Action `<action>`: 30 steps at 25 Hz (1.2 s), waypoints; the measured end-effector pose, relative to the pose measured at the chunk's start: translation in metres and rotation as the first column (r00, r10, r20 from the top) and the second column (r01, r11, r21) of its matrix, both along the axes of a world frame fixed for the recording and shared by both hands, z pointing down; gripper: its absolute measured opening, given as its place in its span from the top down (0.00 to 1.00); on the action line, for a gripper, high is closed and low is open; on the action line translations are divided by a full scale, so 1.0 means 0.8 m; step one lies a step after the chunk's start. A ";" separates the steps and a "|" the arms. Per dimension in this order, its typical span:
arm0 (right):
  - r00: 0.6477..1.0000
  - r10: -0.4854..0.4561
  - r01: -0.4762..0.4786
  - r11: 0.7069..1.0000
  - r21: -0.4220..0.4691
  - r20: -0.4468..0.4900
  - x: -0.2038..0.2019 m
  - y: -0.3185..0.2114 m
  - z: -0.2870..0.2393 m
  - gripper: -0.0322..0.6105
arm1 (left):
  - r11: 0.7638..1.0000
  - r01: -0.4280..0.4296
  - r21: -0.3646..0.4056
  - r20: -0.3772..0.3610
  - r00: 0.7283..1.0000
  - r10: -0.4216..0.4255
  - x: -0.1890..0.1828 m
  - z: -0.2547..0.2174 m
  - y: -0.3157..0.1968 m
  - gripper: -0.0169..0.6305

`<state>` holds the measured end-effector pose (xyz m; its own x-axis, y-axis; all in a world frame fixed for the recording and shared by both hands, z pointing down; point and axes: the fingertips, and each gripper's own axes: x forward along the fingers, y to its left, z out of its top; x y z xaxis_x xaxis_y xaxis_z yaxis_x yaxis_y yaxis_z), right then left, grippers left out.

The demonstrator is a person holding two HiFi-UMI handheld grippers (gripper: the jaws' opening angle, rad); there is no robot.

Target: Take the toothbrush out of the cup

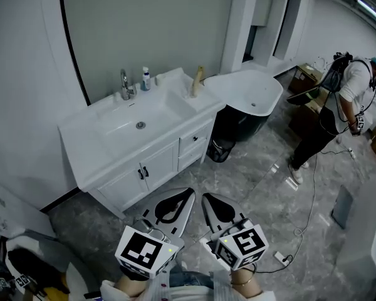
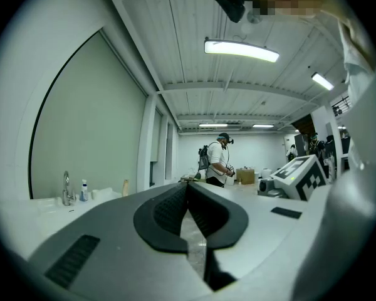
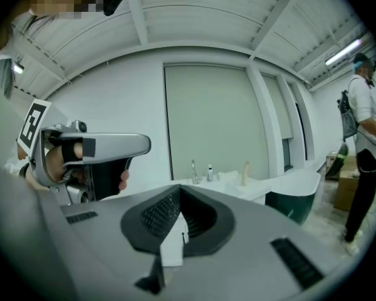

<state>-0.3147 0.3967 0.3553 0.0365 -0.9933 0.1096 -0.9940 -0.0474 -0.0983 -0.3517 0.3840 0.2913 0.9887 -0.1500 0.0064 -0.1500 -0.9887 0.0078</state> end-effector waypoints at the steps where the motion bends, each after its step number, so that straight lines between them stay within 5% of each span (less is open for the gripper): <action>1: 1.000 0.004 -0.004 1.000 0.004 0.000 0.004 -0.001 0.000 0.93 | 1.000 -0.001 0.000 -0.001 1.000 0.001 0.003 0.001 -0.002 0.95; 10: 1.000 0.021 -0.021 1.000 0.001 0.002 0.058 -0.048 0.009 0.93 | 1.000 -0.007 -0.006 -0.003 1.000 0.007 0.055 0.011 -0.052 0.95; 30: 0.993 0.112 -0.110 0.992 -0.058 0.028 0.244 -0.278 0.021 0.93 | 0.997 -0.074 -0.018 0.018 0.997 0.075 0.239 0.017 -0.307 0.95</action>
<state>-0.1197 0.1745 0.3722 0.1423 -0.9754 0.1683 -0.9787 -0.1640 -0.1231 -0.1604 0.1387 0.3052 0.9968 -0.0757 0.0265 -0.0763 -0.9968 0.0226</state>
